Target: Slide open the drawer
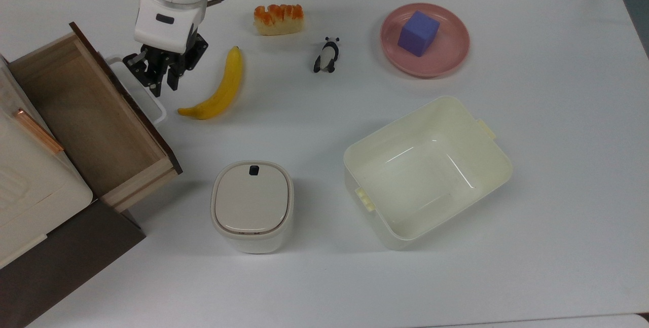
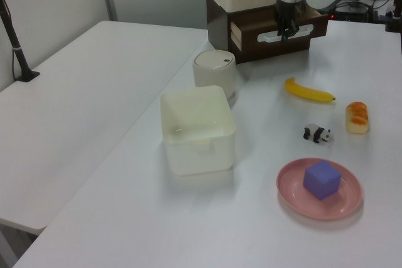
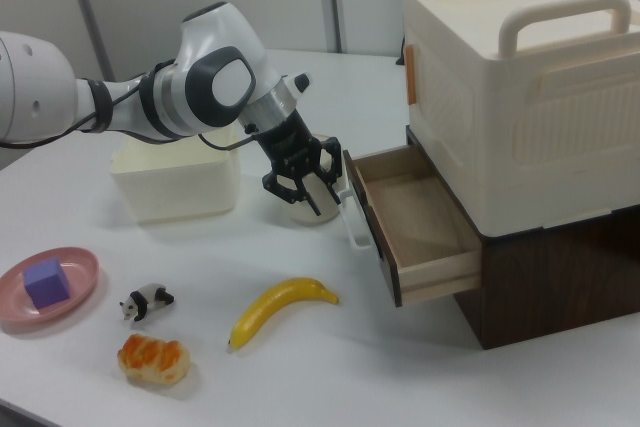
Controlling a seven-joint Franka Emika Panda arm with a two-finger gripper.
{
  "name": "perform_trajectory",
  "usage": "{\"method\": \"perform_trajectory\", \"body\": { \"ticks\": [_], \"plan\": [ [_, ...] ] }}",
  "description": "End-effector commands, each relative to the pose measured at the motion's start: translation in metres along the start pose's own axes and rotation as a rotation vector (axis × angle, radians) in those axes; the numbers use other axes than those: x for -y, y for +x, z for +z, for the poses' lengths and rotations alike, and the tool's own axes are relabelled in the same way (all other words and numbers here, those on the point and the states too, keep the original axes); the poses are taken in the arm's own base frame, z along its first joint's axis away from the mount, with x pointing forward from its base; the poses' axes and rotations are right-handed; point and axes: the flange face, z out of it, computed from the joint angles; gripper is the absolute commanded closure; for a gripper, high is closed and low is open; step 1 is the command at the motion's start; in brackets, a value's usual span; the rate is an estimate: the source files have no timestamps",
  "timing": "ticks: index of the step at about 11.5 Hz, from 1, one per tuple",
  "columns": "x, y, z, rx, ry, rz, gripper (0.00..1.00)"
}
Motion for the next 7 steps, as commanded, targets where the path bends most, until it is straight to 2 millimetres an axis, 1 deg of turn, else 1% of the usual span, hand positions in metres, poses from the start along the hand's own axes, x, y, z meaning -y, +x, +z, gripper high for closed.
{"method": "perform_trajectory", "body": {
  "ticks": [1,2,3,4,6,7],
  "plan": [
    [0.020,0.009,-0.027,-0.018,0.077,0.067,0.37],
    [0.023,0.016,-0.041,-0.018,0.104,0.127,0.28],
    [0.029,0.024,-0.056,-0.007,0.135,0.188,0.14],
    [0.036,0.031,-0.070,-0.005,0.160,0.244,0.13],
    [0.040,0.039,-0.097,-0.010,0.210,0.372,0.12],
    [0.046,0.049,-0.113,-0.019,0.233,0.451,0.02]
  ]
}}
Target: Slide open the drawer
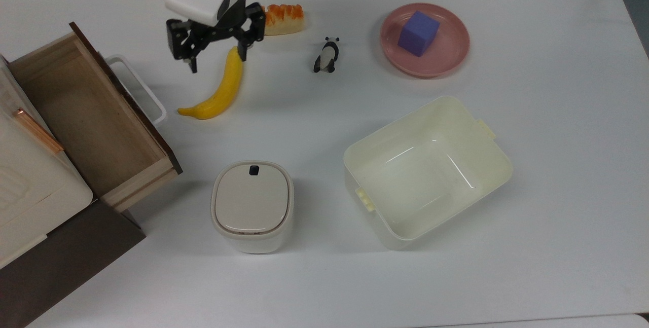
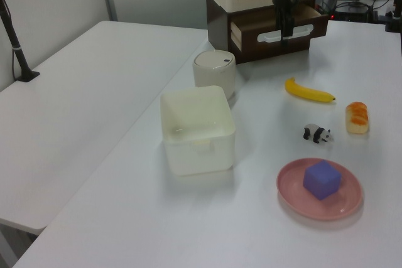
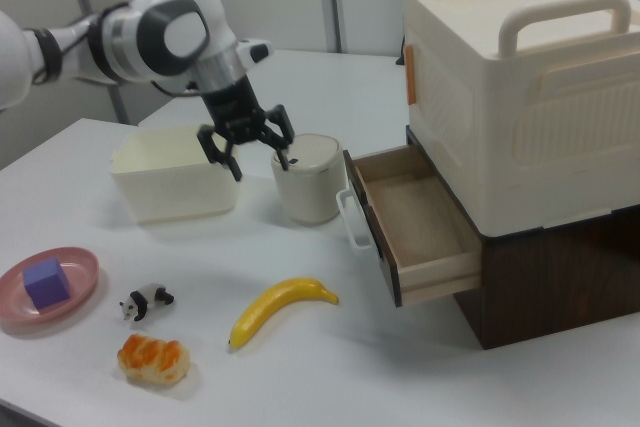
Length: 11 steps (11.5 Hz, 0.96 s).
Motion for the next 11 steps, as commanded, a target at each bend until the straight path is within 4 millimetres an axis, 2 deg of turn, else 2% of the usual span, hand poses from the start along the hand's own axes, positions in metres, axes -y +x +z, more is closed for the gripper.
{"method": "perform_trajectory", "body": {
  "ticks": [1,4,7,9,10,11],
  "plan": [
    [0.019,0.009,-0.039,-0.019,0.060,0.257,0.01],
    [0.019,0.011,-0.053,-0.032,0.096,0.481,0.00],
    [0.020,0.001,-0.075,0.017,0.161,0.511,0.00],
    [0.018,-0.012,-0.095,0.007,0.169,0.579,0.00],
    [0.016,-0.017,-0.099,0.018,0.167,0.596,0.00],
    [0.028,-0.016,-0.108,0.020,0.156,0.572,0.00]
  ]
}}
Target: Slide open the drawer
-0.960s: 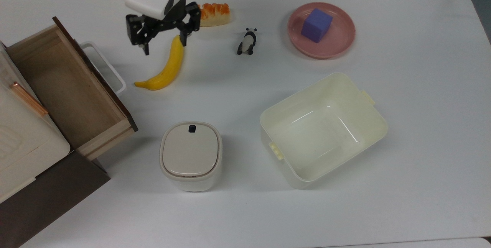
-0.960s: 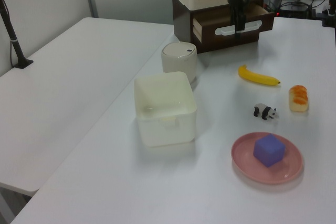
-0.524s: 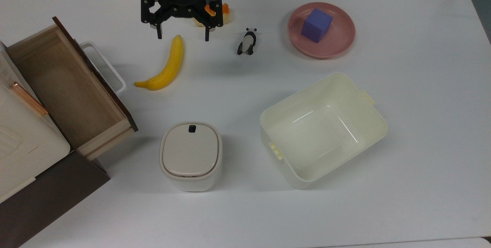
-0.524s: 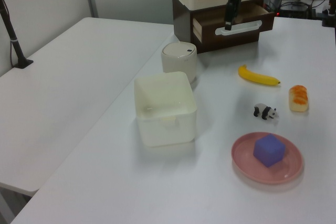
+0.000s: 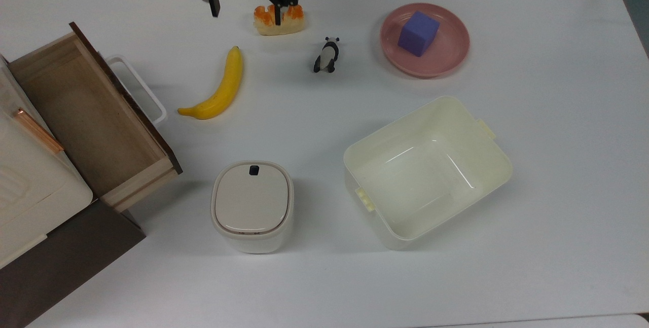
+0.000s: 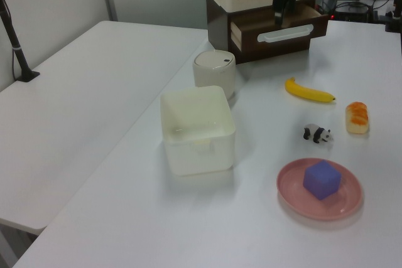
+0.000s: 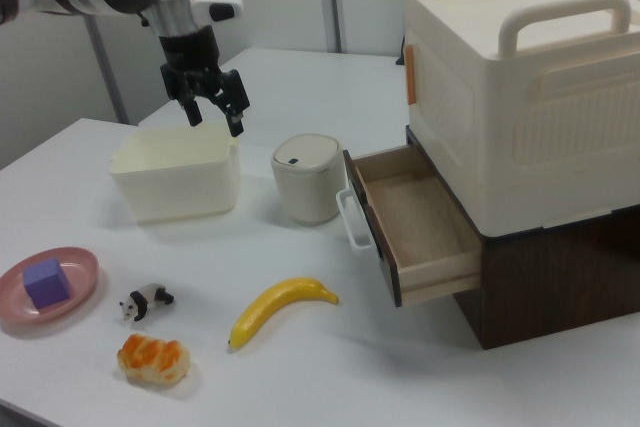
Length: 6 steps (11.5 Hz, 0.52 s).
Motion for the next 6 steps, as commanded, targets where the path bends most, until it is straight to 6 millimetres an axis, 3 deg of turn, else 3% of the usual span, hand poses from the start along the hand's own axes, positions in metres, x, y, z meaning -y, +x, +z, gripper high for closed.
{"method": "perform_trajectory", "body": {
  "ticks": [1,3,6],
  "plan": [
    [0.006,-0.021,-0.023,0.019,0.002,0.021,0.00],
    [0.011,-0.033,-0.033,0.039,-0.001,-0.002,0.00],
    [0.015,-0.035,-0.034,0.042,0.000,-0.007,0.00]
  ]
}}
